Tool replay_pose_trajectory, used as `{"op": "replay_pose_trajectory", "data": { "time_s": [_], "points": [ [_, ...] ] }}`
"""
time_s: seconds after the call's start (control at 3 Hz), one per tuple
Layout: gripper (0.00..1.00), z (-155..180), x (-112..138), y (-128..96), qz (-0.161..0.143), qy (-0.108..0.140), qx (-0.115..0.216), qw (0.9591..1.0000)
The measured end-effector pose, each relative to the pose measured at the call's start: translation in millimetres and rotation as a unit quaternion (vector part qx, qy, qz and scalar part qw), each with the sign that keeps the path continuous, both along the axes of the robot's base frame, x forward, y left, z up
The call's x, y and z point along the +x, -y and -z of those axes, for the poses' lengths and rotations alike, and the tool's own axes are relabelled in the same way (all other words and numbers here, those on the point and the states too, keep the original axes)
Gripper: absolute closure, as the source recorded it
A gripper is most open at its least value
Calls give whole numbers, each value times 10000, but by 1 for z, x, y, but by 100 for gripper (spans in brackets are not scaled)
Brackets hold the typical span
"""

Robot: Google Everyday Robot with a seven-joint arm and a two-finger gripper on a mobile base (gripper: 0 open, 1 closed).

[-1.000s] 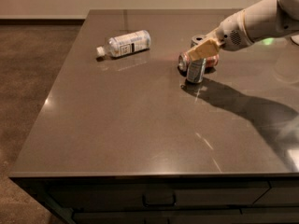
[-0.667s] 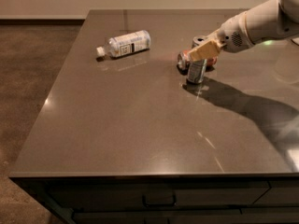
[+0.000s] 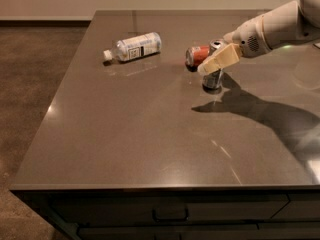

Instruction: Move redbull can near coke can

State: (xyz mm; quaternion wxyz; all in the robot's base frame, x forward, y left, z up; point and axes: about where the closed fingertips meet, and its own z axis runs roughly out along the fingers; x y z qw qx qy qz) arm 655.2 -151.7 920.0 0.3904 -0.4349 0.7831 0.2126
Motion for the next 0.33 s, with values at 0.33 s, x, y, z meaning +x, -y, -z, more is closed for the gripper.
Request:
{"op": "replay_pose_trajectory", "data": {
  "time_s": [0.33],
  "points": [
    [0, 0, 0, 0, -1, -1, 0, 10000]
  ]
}}
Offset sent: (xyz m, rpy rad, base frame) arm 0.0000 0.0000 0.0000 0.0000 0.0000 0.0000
